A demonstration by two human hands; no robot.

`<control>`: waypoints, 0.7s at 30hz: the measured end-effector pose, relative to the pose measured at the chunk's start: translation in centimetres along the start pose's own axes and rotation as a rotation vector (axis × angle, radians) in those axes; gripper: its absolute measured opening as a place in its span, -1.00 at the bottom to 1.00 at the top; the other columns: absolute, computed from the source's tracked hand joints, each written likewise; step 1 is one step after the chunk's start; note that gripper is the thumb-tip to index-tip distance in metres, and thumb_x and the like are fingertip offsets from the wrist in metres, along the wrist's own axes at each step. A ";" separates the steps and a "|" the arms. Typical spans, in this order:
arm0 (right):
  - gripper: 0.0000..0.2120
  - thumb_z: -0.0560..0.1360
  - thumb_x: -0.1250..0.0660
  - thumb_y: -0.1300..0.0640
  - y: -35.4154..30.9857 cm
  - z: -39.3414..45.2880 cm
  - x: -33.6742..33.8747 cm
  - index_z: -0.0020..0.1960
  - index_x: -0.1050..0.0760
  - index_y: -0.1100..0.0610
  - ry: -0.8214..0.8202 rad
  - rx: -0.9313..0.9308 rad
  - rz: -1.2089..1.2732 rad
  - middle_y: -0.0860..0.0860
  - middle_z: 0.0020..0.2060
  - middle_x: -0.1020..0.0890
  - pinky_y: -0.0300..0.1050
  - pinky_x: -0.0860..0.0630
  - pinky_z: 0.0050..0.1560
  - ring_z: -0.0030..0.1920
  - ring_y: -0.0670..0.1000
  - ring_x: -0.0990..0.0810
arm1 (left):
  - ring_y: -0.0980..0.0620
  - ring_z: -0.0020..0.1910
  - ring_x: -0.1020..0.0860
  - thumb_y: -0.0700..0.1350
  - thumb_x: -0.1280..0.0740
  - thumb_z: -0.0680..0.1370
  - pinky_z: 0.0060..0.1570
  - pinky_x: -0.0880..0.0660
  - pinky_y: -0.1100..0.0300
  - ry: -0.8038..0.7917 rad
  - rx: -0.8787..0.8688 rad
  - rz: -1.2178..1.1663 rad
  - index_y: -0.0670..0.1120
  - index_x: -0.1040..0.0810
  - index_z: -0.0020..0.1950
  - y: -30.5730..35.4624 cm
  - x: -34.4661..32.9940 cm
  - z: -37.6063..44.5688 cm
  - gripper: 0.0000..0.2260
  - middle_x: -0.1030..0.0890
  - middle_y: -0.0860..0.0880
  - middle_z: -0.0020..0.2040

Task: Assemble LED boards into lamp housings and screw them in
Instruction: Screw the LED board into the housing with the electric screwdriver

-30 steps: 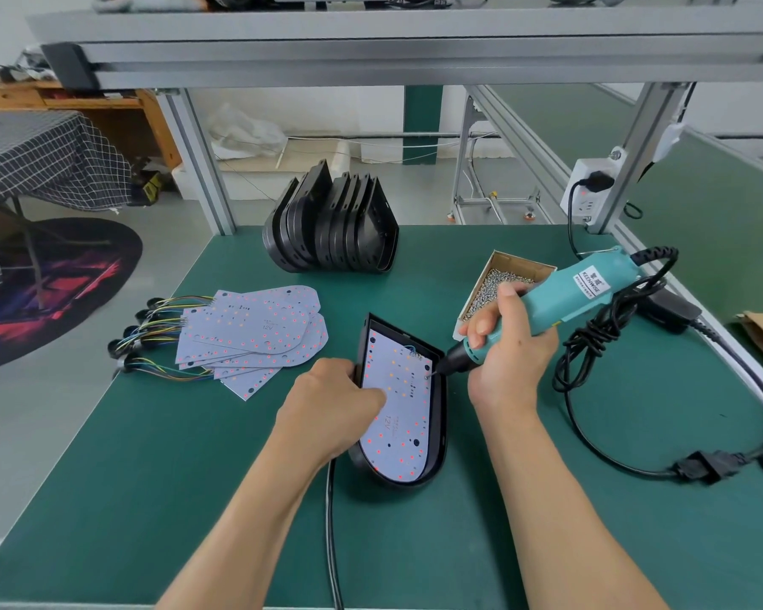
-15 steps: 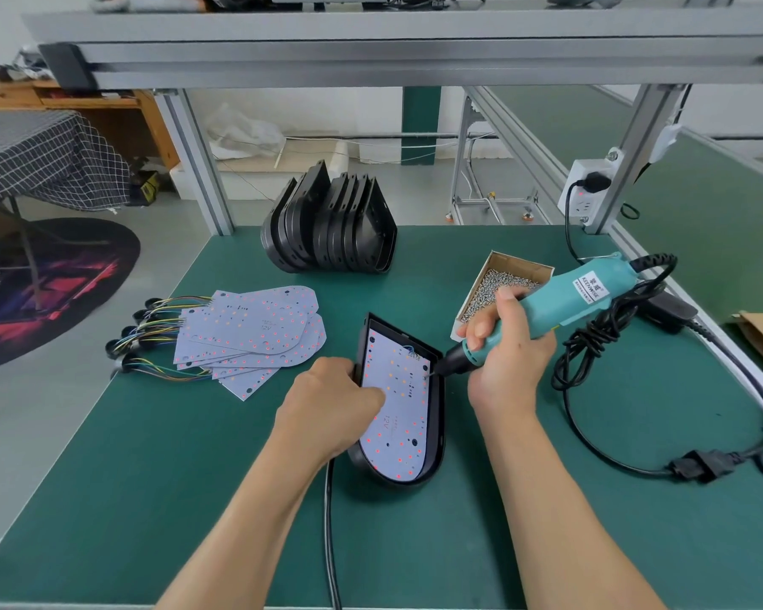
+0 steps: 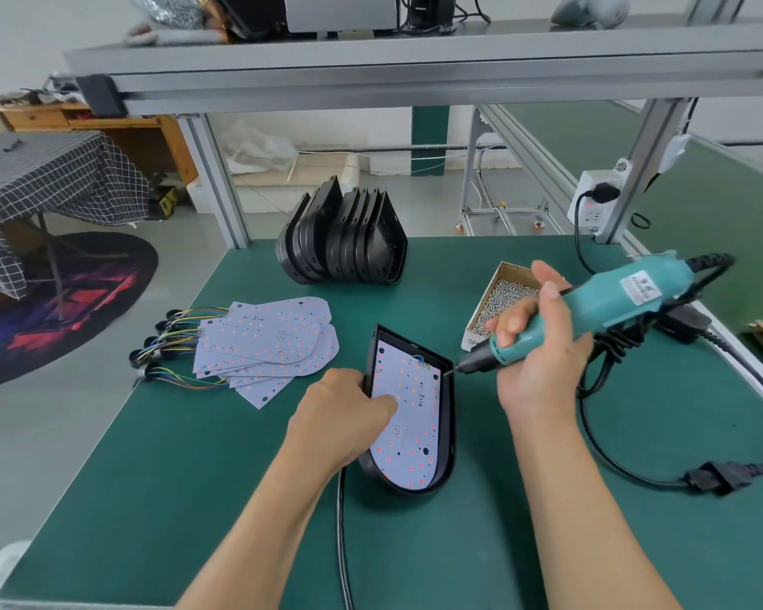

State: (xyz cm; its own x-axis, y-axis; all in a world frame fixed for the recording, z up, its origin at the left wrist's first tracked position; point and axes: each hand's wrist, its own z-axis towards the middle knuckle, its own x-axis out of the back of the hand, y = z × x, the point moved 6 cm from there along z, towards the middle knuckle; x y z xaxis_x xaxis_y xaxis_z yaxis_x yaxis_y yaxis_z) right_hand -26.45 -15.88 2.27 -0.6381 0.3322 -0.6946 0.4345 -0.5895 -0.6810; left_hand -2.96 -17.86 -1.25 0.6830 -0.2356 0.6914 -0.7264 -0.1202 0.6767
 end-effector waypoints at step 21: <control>-0.83 0.66 -0.25 -0.02 -0.9 -0.6 0.5 0.02 -0.54 0.06 0.068 -0.242 0.378 -0.11 -0.45 -0.36 -0.19 -0.48 -0.23 -0.47 -0.11 -0.31 | -0.10 -0.15 -0.75 -0.22 -0.11 0.76 -0.27 -0.63 0.27 -0.186 -0.057 -1.177 -0.29 -0.42 0.20 3.7 1.7 -2.4 -0.84 -0.74 -0.28 -0.03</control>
State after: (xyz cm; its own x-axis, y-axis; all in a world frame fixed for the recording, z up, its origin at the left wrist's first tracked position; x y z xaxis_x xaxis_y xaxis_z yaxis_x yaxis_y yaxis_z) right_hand -26.78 -14.70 2.36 -0.3666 0.1792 -0.9129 0.7701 -0.4921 -0.4059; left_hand -4.31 -16.43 3.08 0.9021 -0.1461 -0.4060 0.3469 -0.3139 0.8838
